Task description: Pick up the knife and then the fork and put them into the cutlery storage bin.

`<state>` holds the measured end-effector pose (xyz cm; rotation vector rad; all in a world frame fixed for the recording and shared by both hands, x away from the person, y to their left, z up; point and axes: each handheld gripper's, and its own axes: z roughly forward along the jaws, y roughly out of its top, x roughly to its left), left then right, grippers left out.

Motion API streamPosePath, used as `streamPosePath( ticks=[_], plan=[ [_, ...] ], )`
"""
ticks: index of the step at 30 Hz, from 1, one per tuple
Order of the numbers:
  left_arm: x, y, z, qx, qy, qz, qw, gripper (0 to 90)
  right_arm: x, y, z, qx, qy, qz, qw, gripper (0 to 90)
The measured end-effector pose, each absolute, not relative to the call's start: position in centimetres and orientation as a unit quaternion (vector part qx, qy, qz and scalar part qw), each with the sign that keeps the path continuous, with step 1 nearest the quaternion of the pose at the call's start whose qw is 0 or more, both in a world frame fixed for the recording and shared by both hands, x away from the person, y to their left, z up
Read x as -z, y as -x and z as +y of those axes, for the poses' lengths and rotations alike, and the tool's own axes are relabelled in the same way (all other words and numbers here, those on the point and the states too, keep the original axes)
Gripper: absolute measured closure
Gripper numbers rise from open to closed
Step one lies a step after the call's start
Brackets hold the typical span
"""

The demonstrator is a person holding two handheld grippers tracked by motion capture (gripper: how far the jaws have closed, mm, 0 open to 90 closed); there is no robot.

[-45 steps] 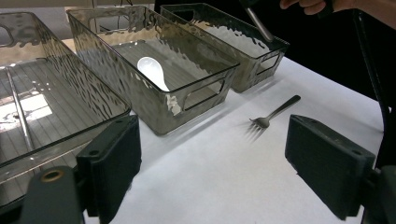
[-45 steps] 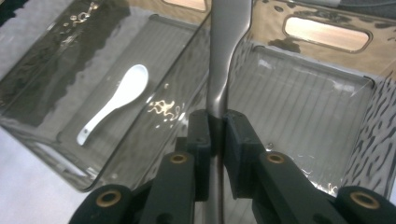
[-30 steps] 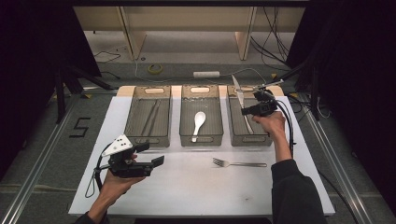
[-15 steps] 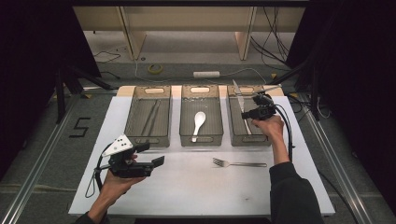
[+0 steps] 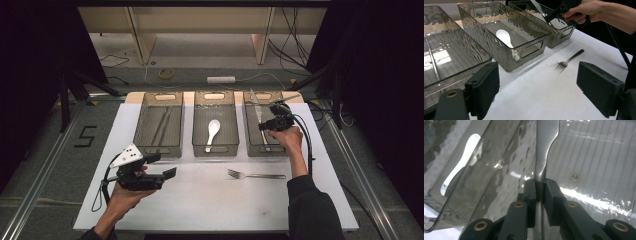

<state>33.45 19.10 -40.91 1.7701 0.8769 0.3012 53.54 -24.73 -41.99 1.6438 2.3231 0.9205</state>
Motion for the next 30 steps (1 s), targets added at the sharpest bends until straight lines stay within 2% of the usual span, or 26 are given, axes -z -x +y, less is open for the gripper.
streamPosePath(
  ticks=[3,6,18,30],
  plan=[
    [40.9,-33.5,19.1,-0.127,-0.746,0.368,0.541,18.2,42.4,-53.6,-24.9,-0.302,-0.558,0.77,0.069,79.2],
    [40.9,-33.5,19.1,-0.126,-0.746,0.368,0.54,18.2,42.2,-53.7,-25.2,-0.324,-0.569,0.753,0.065,67.2],
    [41.0,-33.5,19.0,-0.127,-0.746,0.369,0.54,18.3,39.9,-51.9,-25.5,-0.335,-0.507,0.791,0.077,42.0],
    [41.0,-33.5,19.0,-0.129,-0.748,0.368,0.538,18.3,36.6,-46.2,-24.4,-0.355,-0.402,0.837,0.104,30.7]
  ],
)
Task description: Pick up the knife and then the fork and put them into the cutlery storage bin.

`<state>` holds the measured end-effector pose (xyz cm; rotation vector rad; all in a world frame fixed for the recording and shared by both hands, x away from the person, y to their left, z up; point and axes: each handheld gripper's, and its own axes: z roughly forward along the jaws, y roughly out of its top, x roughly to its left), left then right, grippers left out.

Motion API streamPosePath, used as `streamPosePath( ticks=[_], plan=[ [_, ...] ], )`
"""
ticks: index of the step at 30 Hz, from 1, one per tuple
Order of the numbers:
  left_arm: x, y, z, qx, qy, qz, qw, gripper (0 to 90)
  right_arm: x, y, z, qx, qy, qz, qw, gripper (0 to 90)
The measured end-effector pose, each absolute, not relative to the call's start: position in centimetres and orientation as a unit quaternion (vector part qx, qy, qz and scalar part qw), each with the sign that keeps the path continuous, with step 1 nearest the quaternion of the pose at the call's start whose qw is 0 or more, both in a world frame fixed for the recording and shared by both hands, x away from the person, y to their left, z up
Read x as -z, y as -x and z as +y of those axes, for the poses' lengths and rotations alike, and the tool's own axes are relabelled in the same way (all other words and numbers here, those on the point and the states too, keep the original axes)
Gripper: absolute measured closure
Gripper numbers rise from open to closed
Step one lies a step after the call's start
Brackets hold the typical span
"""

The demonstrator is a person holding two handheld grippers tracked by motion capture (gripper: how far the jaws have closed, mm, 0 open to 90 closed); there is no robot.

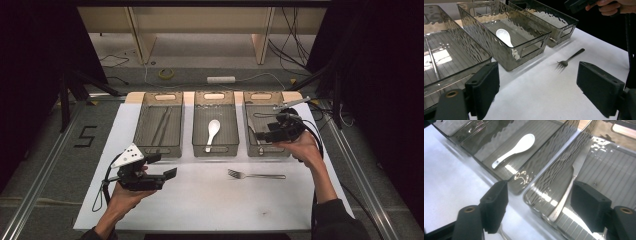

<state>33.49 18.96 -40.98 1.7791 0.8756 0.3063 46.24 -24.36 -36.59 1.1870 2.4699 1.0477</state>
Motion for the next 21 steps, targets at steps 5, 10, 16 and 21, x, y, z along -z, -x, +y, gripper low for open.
streamPosePath(
  ticks=[5,10,16,21],
  plan=[
    [41.0,-33.5,19.0,-0.128,-0.747,0.368,0.538,18.2,36.7,-44.7,-23.9,-0.359,-0.391,0.839,0.116,25.1],
    [41.0,-33.5,18.9,-0.128,-0.746,0.369,0.539,18.3,37.0,-43.3,-23.4,-0.364,-0.378,0.842,0.121,23.2],
    [41.0,-33.5,19.0,-0.128,-0.748,0.367,0.538,18.2,37.3,-42.4,-22.8,-0.336,-0.359,0.862,0.123,24.0],
    [41.0,-33.5,18.9,-0.128,-0.749,0.366,0.538,18.2,38.1,-42.0,-22.6,-0.309,-0.349,0.877,0.116,24.7]
  ],
)
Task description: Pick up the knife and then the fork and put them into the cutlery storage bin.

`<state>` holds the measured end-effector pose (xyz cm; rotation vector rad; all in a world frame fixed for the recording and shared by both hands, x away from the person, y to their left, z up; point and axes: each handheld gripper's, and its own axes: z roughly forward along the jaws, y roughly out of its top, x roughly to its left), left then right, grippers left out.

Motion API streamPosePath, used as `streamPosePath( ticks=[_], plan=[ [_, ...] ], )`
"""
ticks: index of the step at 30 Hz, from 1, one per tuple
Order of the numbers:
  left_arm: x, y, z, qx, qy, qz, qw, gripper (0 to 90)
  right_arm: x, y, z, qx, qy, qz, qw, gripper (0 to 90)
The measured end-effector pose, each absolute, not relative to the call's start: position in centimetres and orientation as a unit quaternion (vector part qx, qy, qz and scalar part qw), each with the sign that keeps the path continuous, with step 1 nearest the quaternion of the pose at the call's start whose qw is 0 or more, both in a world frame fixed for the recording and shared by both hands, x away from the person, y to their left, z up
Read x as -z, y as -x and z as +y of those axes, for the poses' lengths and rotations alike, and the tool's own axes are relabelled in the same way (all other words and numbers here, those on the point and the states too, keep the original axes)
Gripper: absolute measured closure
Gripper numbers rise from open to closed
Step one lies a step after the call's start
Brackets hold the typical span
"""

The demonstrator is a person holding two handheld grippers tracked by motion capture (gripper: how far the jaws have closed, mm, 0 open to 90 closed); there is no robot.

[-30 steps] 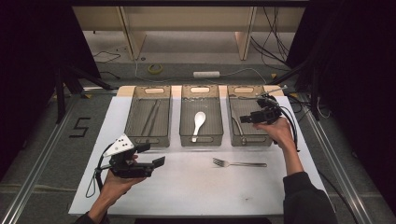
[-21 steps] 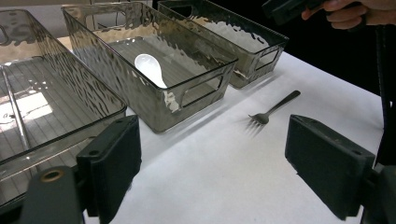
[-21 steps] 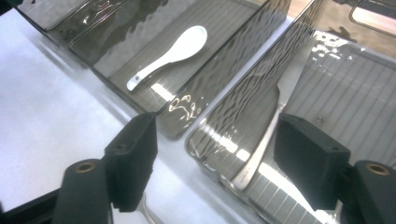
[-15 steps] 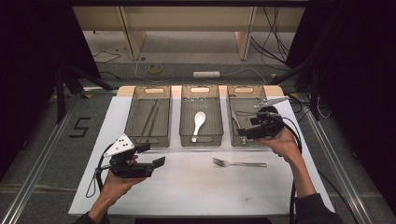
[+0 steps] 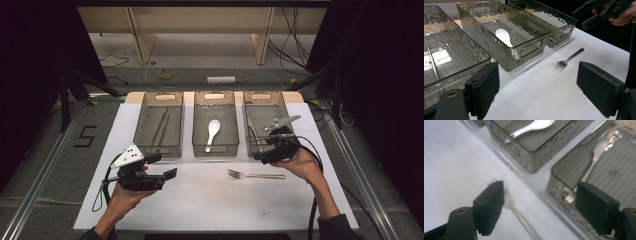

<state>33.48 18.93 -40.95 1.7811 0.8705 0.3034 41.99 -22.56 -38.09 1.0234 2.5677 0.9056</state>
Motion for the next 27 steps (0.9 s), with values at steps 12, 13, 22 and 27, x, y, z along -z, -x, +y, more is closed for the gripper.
streamPosePath(
  ticks=[12,13,22,27],
  plan=[
    [40.9,-33.5,18.8,-0.126,-0.748,0.363,0.541,18.2,40.0,-41.6,-22.1,-0.26,-0.338,0.9,0.088,23.7],
    [40.9,-33.6,18.8,-0.126,-0.746,0.365,0.542,18.1,40.1,-41.6,-22.0,-0.258,-0.337,0.901,0.089,23.7],
    [40.9,-33.5,18.9,-0.127,-0.744,0.369,0.542,18.1,40.8,-41.6,-21.5,-0.234,-0.322,0.913,0.085,25.9],
    [40.9,-33.3,19.1,-0.13,-0.743,0.37,0.542,18.1,41.7,-41.8,-20.9,-0.205,-0.313,0.924,0.08,29.0]
  ],
)
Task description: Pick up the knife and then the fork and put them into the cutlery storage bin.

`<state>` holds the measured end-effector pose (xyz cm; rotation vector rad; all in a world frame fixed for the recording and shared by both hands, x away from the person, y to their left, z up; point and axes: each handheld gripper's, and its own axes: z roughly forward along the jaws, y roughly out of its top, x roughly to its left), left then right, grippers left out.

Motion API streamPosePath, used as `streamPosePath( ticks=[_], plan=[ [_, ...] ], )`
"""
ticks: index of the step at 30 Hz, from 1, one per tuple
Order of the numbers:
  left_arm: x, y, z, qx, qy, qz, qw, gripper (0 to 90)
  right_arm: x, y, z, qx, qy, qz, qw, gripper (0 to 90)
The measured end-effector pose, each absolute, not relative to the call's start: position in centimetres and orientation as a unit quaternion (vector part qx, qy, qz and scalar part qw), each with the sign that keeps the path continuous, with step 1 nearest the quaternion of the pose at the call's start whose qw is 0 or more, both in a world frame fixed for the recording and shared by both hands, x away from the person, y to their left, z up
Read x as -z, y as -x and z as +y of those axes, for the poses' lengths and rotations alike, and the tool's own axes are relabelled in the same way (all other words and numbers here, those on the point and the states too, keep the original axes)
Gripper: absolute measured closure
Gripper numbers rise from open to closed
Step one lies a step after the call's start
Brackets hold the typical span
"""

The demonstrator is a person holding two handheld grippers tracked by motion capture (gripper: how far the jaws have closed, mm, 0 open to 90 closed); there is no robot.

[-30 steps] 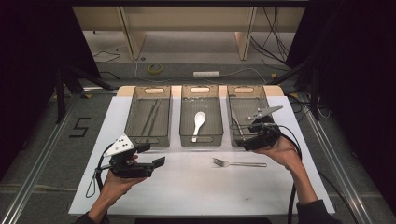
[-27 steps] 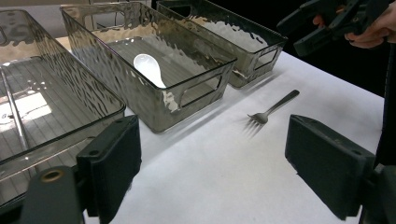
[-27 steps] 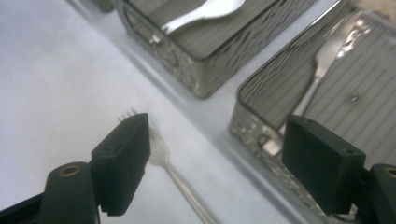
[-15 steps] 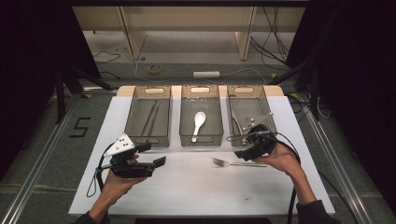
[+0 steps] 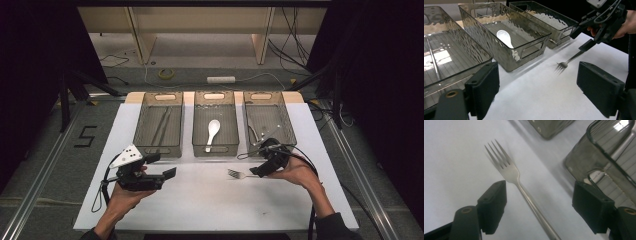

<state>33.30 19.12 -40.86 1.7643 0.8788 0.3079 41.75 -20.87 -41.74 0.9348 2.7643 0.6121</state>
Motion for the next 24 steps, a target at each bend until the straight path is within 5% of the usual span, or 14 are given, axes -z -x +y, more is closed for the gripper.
streamPosePath(
  ticks=[24],
  plan=[
    [40.9,-33.2,19.2,-0.131,-0.746,0.365,0.541,18.1,44.7,-42.4,-20.0,-0.115,-0.283,0.95,0.059,56.2]
  ],
)
